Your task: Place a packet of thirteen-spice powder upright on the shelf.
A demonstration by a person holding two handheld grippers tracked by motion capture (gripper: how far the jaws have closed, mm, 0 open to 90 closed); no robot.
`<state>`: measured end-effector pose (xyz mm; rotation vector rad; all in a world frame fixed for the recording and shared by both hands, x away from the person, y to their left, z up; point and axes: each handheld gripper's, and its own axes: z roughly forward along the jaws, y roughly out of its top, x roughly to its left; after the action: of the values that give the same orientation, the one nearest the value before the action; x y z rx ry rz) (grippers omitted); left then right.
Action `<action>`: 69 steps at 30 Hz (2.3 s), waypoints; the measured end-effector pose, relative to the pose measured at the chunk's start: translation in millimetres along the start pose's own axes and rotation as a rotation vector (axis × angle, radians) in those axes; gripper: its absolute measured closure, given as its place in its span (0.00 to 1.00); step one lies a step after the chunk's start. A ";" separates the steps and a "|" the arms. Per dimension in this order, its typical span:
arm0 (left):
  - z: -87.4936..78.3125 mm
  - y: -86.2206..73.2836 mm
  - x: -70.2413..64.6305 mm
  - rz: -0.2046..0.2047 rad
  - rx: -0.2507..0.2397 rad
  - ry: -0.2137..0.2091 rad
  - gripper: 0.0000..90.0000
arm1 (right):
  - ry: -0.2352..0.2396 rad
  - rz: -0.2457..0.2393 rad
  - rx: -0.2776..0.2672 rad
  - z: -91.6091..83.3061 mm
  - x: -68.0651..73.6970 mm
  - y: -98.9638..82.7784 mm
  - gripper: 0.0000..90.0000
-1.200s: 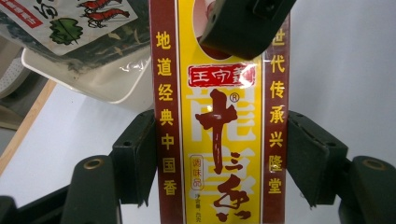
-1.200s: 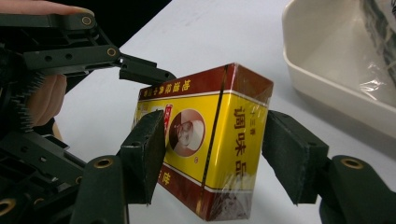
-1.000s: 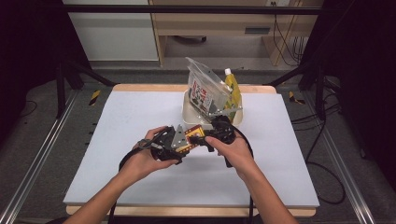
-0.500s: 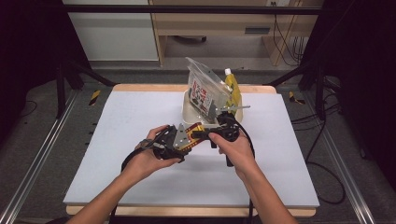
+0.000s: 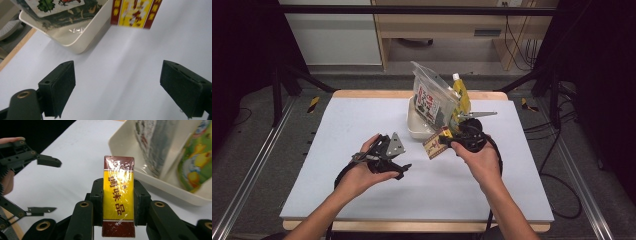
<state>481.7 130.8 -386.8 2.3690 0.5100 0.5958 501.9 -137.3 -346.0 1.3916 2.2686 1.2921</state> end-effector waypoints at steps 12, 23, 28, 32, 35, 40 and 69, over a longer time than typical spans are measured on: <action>-8.6 -14.0 6.9 -0.061 -0.012 0.010 0.12 | -0.061 -0.001 0.006 -17.9 -15.3 -1.5 0.76; -13.6 -35.9 6.6 -0.091 0.006 0.034 0.08 | -0.139 -0.001 0.010 -34.4 -30.3 -1.7 0.76; -15.3 -58.4 5.0 -0.125 0.016 0.056 0.06 | -0.179 0.004 0.016 -43.3 -36.7 -0.6 0.76; -17.5 -75.2 5.2 -0.148 0.030 0.084 0.06 | -0.214 0.009 0.020 -50.5 -42.3 2.0 0.76; -23.1 -86.7 7.0 -0.170 0.023 0.118 0.06 | -0.241 0.009 0.022 -55.9 -44.7 5.5 0.76; -31.6 -104.8 11.4 -0.212 0.019 0.149 0.06 | -0.298 0.011 0.035 -64.2 -48.4 14.3 0.76; -32.7 -130.7 17.9 -0.300 0.006 0.179 0.07 | -0.437 0.149 0.072 -22.1 -84.4 99.1 0.75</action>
<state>452.2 250.0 -445.1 2.1964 0.9282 0.6686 598.7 -199.1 -280.9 1.6981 1.9623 0.8396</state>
